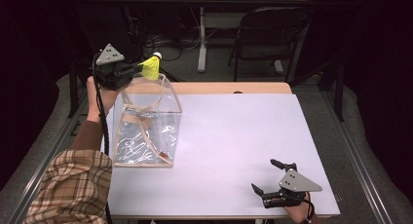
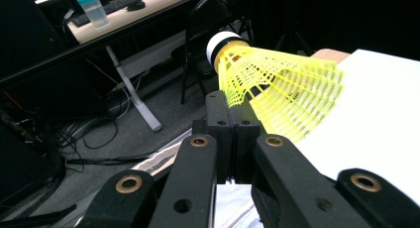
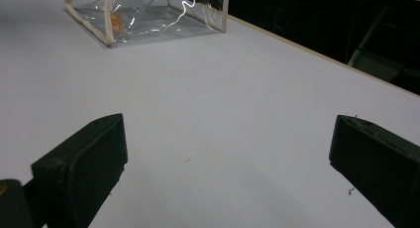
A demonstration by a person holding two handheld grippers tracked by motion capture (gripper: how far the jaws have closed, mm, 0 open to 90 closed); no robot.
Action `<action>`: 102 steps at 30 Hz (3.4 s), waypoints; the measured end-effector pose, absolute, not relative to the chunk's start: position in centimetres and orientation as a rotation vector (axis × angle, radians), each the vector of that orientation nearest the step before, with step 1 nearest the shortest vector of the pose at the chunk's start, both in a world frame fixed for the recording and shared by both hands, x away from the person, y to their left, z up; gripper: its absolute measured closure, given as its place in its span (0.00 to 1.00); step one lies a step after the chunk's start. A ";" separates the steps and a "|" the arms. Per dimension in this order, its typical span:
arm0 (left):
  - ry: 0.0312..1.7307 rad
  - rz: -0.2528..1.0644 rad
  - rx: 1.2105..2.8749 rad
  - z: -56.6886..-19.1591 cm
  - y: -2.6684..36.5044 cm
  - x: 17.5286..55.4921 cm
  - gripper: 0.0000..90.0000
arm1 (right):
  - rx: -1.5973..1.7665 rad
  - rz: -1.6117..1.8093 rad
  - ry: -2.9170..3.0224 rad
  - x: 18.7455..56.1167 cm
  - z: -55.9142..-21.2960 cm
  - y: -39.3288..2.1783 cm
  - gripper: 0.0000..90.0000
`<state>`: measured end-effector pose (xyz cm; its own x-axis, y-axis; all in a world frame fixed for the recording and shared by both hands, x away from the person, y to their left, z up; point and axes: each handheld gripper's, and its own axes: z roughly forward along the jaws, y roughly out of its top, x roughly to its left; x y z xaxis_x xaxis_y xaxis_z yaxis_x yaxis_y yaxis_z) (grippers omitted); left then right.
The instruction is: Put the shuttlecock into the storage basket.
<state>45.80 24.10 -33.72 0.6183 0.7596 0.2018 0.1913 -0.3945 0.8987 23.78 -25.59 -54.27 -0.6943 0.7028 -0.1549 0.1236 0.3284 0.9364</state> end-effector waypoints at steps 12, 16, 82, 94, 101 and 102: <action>0.772 0.762 1.911 -34.2 24.3 46.1 1.00 | 0.725 1.373 2.047 23.8 -54.3 -25.6 0.01; 0.778 0.760 1.913 -34.3 24.4 46.1 1.00 | 0.725 1.373 2.047 23.8 -54.3 -25.6 0.01; 0.824 0.692 1.973 -37.5 26.3 45.2 1.00 | 0.724 1.370 2.049 23.8 -54.3 -25.5 0.01; 0.833 0.674 1.985 -38.2 26.3 45.2 1.00 | 0.723 1.368 2.050 23.8 -54.3 -25.5 0.01; 0.833 0.656 1.999 -38.8 26.1 45.3 1.00 | 0.724 1.368 2.051 23.8 -54.3 -25.5 0.01; 0.834 0.655 2.002 -38.8 26.1 45.3 1.00 | 0.724 1.368 2.051 23.8 -54.3 -25.5 0.01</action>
<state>45.28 26.08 -38.80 0.6410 0.7554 0.1362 0.3112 -0.4180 0.8535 23.83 -25.52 -54.31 -0.6943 0.7025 -0.1560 0.1260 0.3321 0.9348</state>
